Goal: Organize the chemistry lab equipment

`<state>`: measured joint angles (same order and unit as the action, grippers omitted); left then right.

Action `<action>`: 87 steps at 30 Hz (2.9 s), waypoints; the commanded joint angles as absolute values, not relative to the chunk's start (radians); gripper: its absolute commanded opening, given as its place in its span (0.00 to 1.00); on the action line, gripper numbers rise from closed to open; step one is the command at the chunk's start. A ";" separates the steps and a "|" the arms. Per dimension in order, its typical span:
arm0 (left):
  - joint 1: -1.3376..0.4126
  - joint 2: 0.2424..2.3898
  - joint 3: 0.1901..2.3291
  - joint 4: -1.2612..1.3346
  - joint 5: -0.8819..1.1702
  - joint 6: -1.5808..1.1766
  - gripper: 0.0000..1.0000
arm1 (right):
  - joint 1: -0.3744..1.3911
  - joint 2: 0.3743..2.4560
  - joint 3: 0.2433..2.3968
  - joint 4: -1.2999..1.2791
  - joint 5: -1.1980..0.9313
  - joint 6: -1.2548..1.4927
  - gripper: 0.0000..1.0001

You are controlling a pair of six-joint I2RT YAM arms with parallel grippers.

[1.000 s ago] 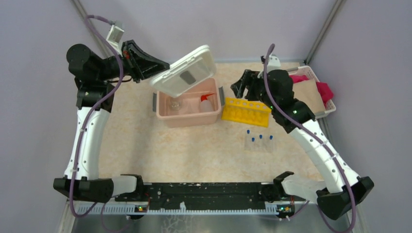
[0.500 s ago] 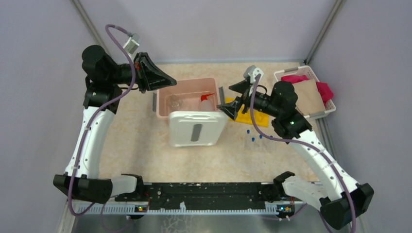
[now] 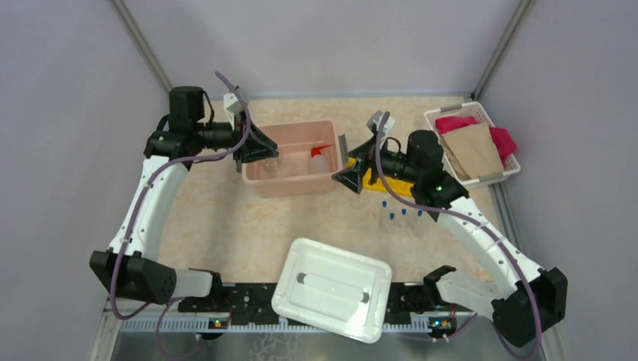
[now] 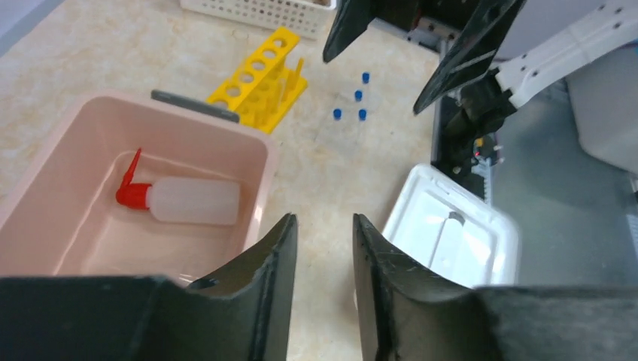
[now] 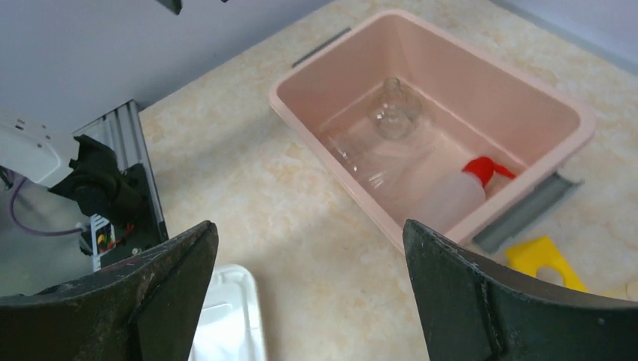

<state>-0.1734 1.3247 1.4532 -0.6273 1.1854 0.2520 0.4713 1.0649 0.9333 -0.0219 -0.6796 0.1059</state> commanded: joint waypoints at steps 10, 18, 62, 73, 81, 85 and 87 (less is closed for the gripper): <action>-0.212 1.278 1.298 -0.993 0.991 0.789 0.57 | 0.903 0.893 0.797 -0.300 -0.190 0.233 0.80; -0.161 1.246 1.296 -0.800 0.941 0.540 0.58 | 1.007 1.209 0.722 -0.223 -0.224 0.100 0.63; -0.172 1.122 1.368 -1.004 0.882 1.079 0.71 | 0.883 1.187 0.783 -0.084 -0.297 0.248 0.00; -0.260 0.961 1.287 -0.966 0.716 1.429 0.75 | 0.698 1.212 1.052 -0.186 -0.294 0.272 0.00; -0.262 0.816 1.103 -0.920 0.660 1.656 0.78 | 0.519 1.416 1.281 -0.232 -0.351 0.381 0.00; -0.262 0.758 1.004 -0.927 0.634 1.833 0.78 | 0.502 1.503 1.392 -0.286 -0.385 0.364 0.00; -0.261 0.727 0.920 -0.876 0.617 1.940 0.79 | 0.496 1.541 1.432 -0.311 -0.396 0.362 0.00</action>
<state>-0.2558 0.7761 1.0271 -0.9325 0.6441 1.6848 0.4973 1.4979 1.3132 -0.2813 -0.3222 0.3370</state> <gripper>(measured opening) 0.782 0.016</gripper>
